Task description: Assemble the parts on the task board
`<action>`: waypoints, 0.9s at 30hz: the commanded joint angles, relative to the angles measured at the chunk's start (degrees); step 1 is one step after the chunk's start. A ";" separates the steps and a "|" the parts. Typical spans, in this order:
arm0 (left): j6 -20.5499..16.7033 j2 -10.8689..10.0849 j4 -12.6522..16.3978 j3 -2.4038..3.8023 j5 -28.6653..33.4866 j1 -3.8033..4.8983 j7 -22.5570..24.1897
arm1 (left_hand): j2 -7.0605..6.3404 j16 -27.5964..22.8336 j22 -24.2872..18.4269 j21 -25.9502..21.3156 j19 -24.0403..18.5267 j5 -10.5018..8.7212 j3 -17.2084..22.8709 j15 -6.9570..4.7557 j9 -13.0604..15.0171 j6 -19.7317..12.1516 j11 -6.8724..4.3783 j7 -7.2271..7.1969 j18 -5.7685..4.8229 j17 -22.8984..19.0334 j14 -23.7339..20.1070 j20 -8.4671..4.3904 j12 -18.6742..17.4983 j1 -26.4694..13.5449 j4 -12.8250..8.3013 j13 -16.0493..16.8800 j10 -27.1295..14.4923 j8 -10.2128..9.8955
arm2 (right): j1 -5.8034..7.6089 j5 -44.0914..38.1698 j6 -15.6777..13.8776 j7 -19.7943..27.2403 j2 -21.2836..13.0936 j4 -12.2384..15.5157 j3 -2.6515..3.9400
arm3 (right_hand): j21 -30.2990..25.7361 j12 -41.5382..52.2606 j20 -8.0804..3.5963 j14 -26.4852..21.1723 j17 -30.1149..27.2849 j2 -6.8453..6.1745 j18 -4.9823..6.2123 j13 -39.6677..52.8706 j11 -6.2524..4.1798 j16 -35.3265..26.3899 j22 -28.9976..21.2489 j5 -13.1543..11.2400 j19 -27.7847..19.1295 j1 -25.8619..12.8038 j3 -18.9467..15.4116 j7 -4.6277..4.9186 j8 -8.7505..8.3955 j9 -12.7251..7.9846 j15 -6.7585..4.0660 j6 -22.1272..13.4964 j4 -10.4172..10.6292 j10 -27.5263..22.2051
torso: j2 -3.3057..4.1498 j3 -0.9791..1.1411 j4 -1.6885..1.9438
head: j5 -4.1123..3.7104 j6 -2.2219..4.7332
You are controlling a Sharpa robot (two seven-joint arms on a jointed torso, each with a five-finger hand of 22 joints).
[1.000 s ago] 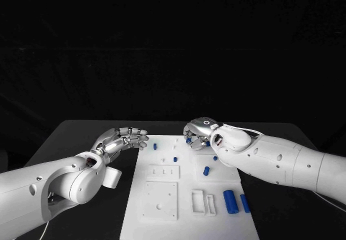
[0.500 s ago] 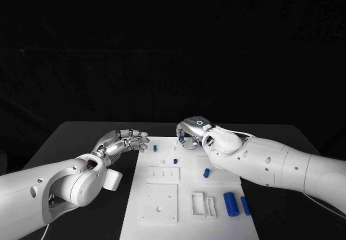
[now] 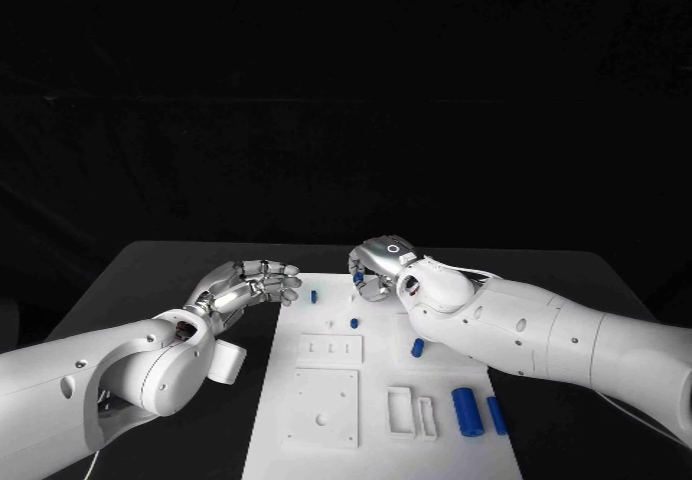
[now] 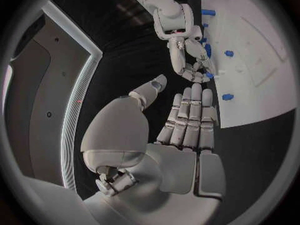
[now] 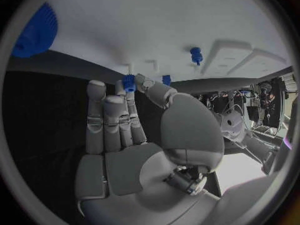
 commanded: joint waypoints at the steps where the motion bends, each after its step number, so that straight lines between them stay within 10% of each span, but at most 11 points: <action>1: 0.36 -0.01 0.35 0.12 -0.55 0.31 0.84 | -0.08 0.25 0.92 0.23 0.36 0.33 -0.03 -0.04 -0.07 0.28 0.21 1.27 0.90 -0.08 0.20 -0.10 -0.32 -0.35 -0.40 -0.08 -0.08 -0.28 | -0.08 -1.23 0.01 -0.88 0.24 -0.17 0.01 | 0.28 -0.19 -0.49 -0.97 -0.07 -0.04 3.67 4.96 -0.33 0.36 1.02 0.14 0.07 0.45 0.41 -0.18 0.20 0.03 -1.25 -0.01 -0.05 2.15 | 0.36 -0.08 0.22 | -0.11 0.17; 22: 0.28 -0.05 0.55 0.16 -0.94 0.67 0.73 | -0.24 0.34 0.92 0.26 0.42 0.39 0.03 -0.05 -0.11 0.18 0.29 1.32 0.89 -0.17 0.21 -0.11 -0.46 -0.42 -0.55 -0.18 -0.23 -0.42 | -0.39 -0.90 1.84 -0.77 0.78 -0.75 0.00 | 0.08 -0.72 -0.28 -1.27 -0.36 -0.51 3.67 5.24 -0.12 0.05 0.92 0.13 -0.37 0.37 0.79 0.01 -0.11 0.17 -1.05 -0.53 0.46 1.57 | 0.71 -0.24 0.16 | 0.00 0.34; 27: 0.30 -0.06 0.55 0.16 -0.94 0.70 0.67 | -0.27 0.35 0.92 0.25 0.41 0.39 0.04 -0.05 -0.11 0.16 0.30 1.33 0.89 -0.19 0.20 -0.11 -0.48 -0.44 -0.56 -0.19 -0.25 -0.44 | -0.39 1.78 0.81 0.26 0.84 -1.14 -0.01 | -0.50 -2.82 0.00 -1.24 -1.02 -3.42 3.67 3.57 2.35 -0.58 0.69 0.31 -1.13 0.22 0.48 2.18 -3.07 -0.94 1.30 -5.59 0.80 -5.34 | 0.76 -0.24 0.13 | 0.11 0.38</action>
